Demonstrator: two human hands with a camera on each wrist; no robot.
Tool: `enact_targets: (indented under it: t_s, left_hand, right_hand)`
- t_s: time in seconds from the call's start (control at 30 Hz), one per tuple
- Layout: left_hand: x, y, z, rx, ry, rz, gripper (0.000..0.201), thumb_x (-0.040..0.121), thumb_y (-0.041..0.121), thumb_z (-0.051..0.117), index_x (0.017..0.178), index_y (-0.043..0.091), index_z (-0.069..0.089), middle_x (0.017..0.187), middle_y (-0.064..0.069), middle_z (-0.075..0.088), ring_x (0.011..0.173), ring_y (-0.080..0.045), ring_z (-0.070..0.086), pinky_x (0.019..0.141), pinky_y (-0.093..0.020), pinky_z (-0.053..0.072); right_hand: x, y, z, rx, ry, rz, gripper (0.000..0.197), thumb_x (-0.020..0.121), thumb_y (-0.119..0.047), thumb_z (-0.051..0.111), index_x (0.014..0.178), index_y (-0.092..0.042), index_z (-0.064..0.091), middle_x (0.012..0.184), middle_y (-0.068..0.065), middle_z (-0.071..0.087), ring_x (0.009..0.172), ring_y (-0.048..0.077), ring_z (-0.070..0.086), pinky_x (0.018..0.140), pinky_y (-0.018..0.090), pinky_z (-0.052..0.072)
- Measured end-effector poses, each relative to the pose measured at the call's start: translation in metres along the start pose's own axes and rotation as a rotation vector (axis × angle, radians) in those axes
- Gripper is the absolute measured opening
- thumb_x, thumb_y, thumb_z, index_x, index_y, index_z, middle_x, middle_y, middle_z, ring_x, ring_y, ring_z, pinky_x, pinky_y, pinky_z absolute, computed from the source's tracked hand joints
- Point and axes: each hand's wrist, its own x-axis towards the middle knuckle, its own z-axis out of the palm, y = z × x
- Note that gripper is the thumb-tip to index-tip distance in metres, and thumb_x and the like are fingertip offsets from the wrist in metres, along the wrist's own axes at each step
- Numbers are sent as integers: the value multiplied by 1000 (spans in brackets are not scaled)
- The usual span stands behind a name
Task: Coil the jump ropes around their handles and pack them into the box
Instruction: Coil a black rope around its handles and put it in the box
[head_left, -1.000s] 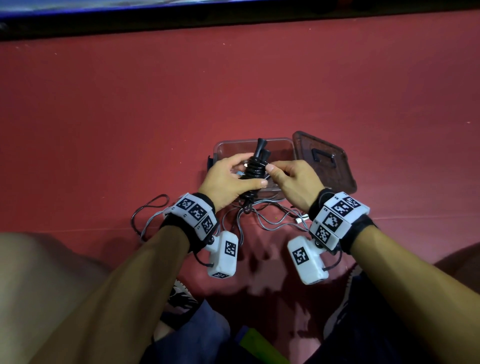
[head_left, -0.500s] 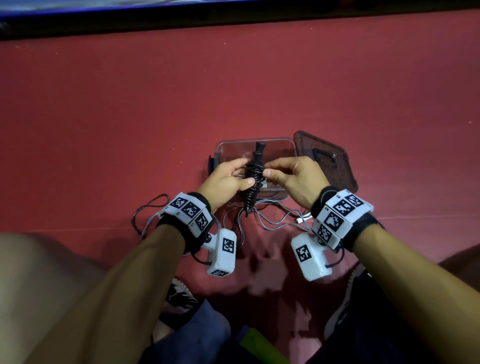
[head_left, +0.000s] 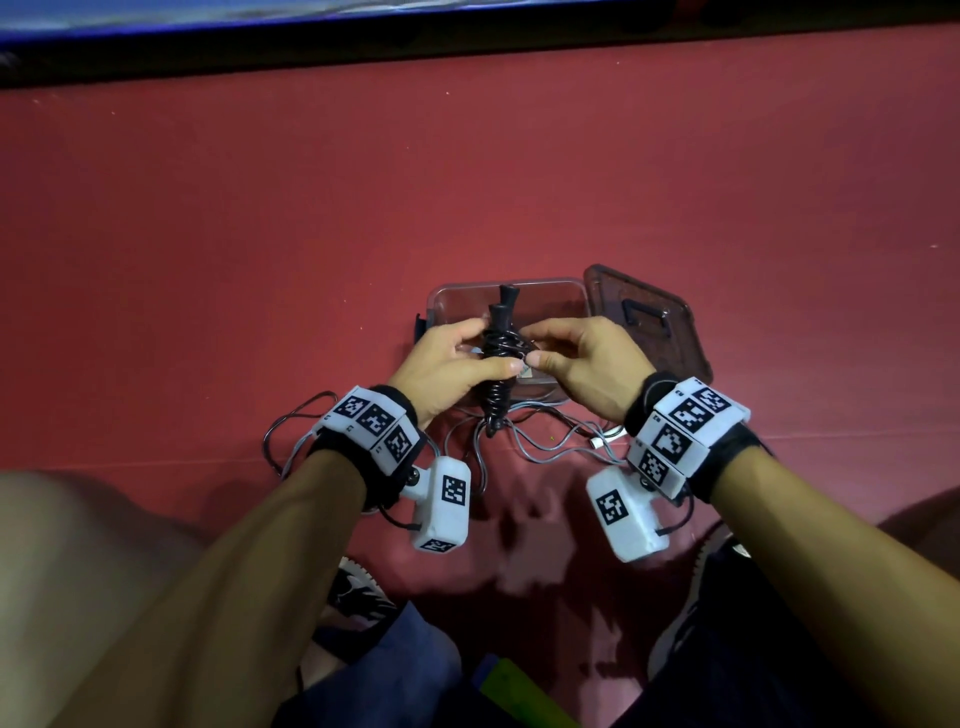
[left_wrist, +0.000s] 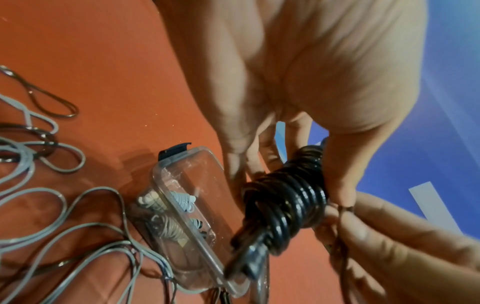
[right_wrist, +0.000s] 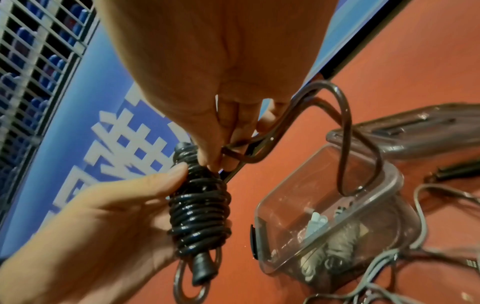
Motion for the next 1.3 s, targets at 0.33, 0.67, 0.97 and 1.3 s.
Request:
enact_targets:
  t_s: [0.33, 0.67, 0.97, 1.3]
  left_hand:
    - [1, 0, 0, -158, 18, -101, 34, 99, -7, 50, 125, 11, 59, 112, -6, 73, 102, -24, 69, 95, -47, 52]
    - [6, -5, 5, -98, 60, -89, 27, 105, 0, 43, 116, 18, 60, 94, 2, 69, 87, -14, 67, 87, -38, 54]
    - [6, -4, 2, -65, 76, 4, 24, 105, 0, 43, 116, 18, 54, 106, -18, 63, 93, -30, 62, 78, -42, 54]
    - [4, -4, 7, -133, 40, 33, 20, 104, 4, 48, 112, 21, 54, 93, -10, 67, 76, -18, 67, 71, -37, 54]
  right_hand:
    - [-1, -1, 3, 153, 58, 65, 20, 87, -8, 73, 100, -23, 74, 93, 6, 75, 83, 17, 67, 91, 46, 55]
    - [-1, 3, 5, 77, 73, 113, 23, 81, -22, 80, 104, -19, 75, 86, -4, 74, 86, 18, 72, 91, 42, 56]
    - [-1, 2, 0, 206, 42, 90, 29, 81, -3, 76, 93, -29, 73, 92, 4, 76, 93, 33, 71, 95, 47, 56]
    - [-1, 3, 1, 159, 97, 111, 28, 75, -23, 76, 90, -47, 75, 87, -8, 77, 89, 16, 73, 95, 45, 55]
